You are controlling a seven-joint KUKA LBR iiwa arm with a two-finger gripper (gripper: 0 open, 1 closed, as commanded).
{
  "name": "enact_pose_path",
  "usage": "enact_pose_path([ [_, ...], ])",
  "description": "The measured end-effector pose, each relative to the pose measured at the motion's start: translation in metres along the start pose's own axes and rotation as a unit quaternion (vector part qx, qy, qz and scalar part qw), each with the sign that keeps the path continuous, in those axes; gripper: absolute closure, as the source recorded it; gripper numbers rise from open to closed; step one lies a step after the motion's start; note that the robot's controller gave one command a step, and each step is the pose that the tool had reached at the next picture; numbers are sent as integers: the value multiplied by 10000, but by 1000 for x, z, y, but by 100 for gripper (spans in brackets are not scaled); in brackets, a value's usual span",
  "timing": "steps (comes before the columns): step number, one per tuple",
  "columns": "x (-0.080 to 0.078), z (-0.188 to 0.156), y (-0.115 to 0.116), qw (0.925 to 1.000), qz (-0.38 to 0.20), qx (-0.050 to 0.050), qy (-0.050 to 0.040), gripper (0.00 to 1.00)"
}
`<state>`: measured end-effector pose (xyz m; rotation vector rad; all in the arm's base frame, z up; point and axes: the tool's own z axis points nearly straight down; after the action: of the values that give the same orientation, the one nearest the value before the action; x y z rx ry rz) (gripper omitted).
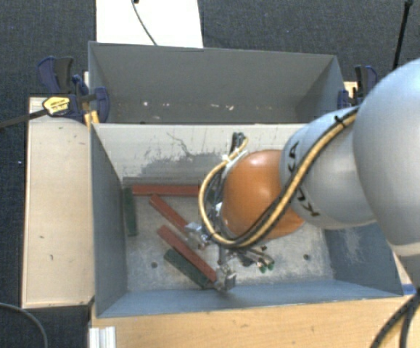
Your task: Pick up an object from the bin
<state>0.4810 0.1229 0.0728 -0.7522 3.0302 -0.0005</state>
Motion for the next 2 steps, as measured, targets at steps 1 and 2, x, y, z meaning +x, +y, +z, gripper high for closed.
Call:
enact_pose_path([
  [1, 4, 2, 2, 10000, -10, -24, 79, 100],
  [2, 0, 0, 1, 10000, -12, -9, 12, 0],
])
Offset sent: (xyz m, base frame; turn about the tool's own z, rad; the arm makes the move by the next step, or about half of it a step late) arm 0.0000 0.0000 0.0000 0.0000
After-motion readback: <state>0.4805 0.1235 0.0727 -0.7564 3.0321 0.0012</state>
